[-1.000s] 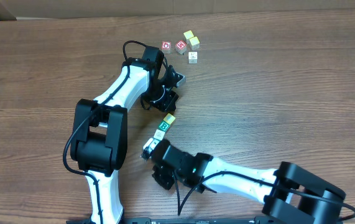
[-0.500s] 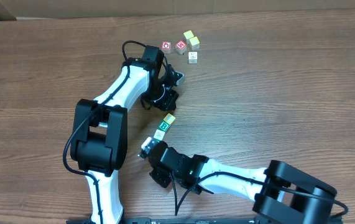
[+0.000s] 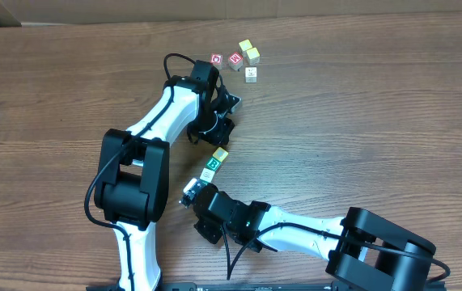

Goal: Flip 5 blocks

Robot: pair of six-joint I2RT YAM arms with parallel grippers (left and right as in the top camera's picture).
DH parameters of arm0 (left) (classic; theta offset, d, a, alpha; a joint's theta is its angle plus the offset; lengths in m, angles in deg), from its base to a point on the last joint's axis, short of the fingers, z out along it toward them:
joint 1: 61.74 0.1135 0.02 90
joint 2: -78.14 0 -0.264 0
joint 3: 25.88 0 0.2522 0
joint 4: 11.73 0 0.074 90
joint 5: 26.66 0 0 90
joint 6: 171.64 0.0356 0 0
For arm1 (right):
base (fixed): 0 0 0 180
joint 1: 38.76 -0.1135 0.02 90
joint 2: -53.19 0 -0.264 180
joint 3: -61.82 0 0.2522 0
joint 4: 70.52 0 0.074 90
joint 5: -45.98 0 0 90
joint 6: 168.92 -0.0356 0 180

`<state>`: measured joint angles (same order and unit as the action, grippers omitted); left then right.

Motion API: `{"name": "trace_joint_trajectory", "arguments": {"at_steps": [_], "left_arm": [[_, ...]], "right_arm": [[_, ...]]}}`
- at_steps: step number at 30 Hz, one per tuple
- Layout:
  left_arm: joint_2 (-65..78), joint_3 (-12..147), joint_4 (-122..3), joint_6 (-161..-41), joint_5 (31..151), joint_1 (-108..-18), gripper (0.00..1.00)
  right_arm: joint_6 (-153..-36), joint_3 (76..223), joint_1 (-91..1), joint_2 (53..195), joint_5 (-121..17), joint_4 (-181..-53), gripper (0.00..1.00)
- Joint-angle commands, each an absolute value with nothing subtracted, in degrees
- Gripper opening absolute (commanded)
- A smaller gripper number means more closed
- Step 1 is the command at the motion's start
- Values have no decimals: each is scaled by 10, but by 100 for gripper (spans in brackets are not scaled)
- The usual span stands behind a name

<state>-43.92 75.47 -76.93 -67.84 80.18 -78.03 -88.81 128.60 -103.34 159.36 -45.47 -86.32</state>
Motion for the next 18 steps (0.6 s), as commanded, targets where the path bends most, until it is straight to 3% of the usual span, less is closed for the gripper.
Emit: {"name": "trace_joint_trajectory", "arguments": {"at_steps": [1, 18], "left_arm": [[-440, 765, -774, -689, 793, -783, 4], [-440, 765, -797, -702, 792, -784, 4]], "right_arm": [[-890, 1284, -1034, 1598, -452, -858, 4], [-890, 1284, -1033, 1624, -418, -829, 4]]}}
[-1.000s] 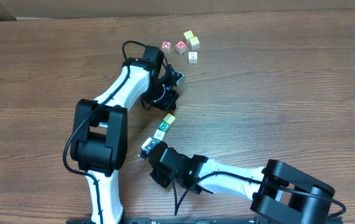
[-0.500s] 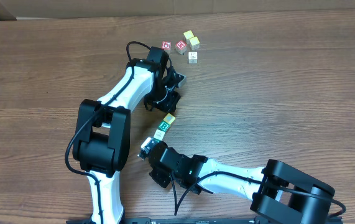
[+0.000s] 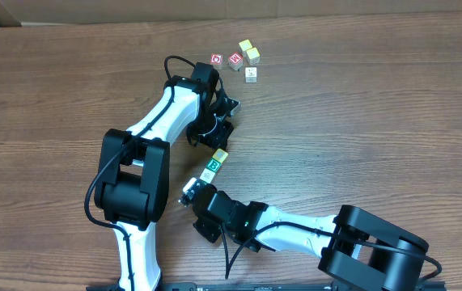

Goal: Flip 5 blocks

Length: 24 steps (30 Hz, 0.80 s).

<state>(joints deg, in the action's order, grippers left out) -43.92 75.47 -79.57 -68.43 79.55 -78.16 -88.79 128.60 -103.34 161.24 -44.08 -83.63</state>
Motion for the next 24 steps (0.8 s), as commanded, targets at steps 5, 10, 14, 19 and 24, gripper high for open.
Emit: {"name": "trace_joint_trajectory", "arguments": {"at_steps": [5, 10, 14, 19, 24], "left_arm": [[-440, 765, -803, -721, 765, -784, 4], [-440, 765, -804, -732, 765, -784, 4], [-440, 765, -808, -744, 764, -784, 4], [-440, 765, -807, -761, 764, -784, 4], [-440, 765, -805, -775, 762, -784, 4]], "right_arm": [[-890, 1285, -1033, 1627, -395, -821, 4], [-890, 1285, -1032, 1627, -389, -822, 4], [-890, 1285, -1032, 1627, -389, -826, 4], [-890, 1287, -1032, 1619, -389, -847, 4], [-890, 1289, -1032, 1606, -389, -872, 4]]}}
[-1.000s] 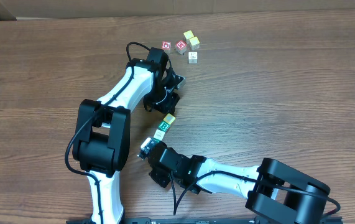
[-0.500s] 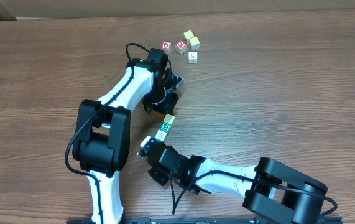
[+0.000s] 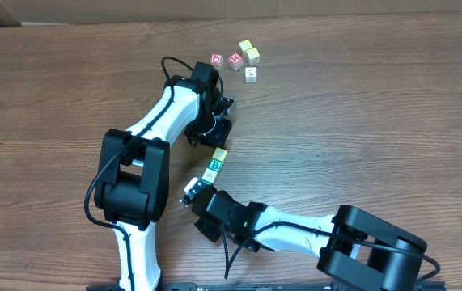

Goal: Flip 5 blocks

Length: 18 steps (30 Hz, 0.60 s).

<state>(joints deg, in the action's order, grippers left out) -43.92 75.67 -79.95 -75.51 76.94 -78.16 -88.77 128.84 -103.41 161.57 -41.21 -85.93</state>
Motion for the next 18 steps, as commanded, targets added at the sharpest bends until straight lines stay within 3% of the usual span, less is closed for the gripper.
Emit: {"name": "trace_joint_trajectory", "arguments": {"at_steps": [1, 18], "left_arm": [[-440, 765, -804, -777, 762, -784, 4], [-440, 765, -822, -817, 740, -784, 4]], "right_arm": [[-890, 1289, -1032, 1606, -389, -873, 4], [-895, 1294, -1029, 1596, -389, -886, 4]]}}
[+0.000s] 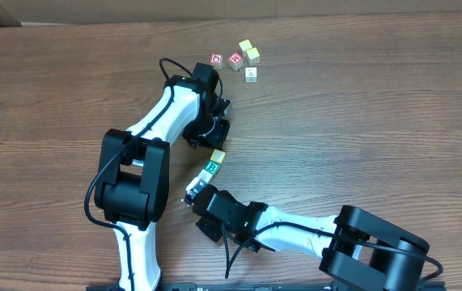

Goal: Flip 5 blocks

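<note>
Three blocks lie in a slanted row at mid-table: a yellow block [218,154], a green block [212,167] with a white letter on top, and a pale block [206,177]. My left gripper [219,115] hangs just above the yellow end, fingers spread, nothing between them. My right gripper [193,191] sits at the row's lower end against the pale block; its jaws are too small to read. Five more blocks sit at the back: two red blocks [216,60], a yellow one [245,46], a tan one [252,56] and a white one [251,73].
The wooden table [376,121] stretches wide to the right and left of the arms. Cardboard edges line the back. My right arm's links [295,230] lie across the front of the table.
My left gripper has drawn slightly left and closer to the yellow block. My right gripper has edged a little up and right toward the row. The back blocks have not moved.
From the oldest moment my left gripper hung open above the slanted row and my right gripper sat at its lower end. Over the moments both crept closer to the row, the left drifting leftward. The row has shifted only slightly; the back cluster stayed put.
</note>
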Robot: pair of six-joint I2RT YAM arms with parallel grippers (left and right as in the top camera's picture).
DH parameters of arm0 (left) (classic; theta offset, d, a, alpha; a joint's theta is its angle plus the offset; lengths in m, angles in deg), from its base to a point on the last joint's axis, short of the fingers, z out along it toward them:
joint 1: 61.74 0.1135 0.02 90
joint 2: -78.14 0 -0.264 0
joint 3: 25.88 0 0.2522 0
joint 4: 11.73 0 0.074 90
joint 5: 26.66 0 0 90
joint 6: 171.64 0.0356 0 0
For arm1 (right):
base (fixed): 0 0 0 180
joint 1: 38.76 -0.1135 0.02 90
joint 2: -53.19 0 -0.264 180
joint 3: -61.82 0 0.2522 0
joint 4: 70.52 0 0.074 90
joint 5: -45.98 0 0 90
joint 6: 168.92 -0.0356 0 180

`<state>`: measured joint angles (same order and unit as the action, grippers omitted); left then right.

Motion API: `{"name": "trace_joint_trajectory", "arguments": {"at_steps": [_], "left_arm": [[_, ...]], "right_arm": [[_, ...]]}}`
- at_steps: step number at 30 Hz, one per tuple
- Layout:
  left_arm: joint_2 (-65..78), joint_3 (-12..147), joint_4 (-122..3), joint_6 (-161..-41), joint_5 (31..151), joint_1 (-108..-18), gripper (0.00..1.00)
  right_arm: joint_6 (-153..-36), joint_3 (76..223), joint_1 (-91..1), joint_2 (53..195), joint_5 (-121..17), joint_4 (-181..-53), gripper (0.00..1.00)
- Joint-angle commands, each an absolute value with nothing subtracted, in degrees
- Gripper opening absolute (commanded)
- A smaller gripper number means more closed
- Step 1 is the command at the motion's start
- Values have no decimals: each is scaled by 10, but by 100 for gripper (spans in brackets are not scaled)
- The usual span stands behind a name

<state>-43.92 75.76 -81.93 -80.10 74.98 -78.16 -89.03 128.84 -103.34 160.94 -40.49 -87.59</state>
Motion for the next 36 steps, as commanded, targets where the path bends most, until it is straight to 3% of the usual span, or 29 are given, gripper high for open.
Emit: {"name": "trace_joint_trajectory", "arguments": {"at_steps": [1, 16, 20, 26, 30, 36], "left_arm": [[-440, 765, -822, -822, 733, -784, 4], [-397, 873, -855, -958, 676, -748, 4], [-372, 877, -910, -976, 664, -722, 4], [-372, 843, -1012, -969, 640, -701, 4], [-371, 780, -1000, -971, 642, -701, 4], [-372, 699, -964, -964, 663, -712, 4]], "right_arm": [[-896, 1294, -1027, 1596, -389, -889, 4], [-988, 1297, -997, 1506, -380, -957, 4], [-1068, 1297, -941, 1463, -396, -1012, 4], [-1129, 1297, -822, 1449, -528, -1069, 4], [-1132, 1297, -760, 1449, -548, -1106, 4], [-1131, 1296, -748, 1449, -542, -1121, 4]]}}
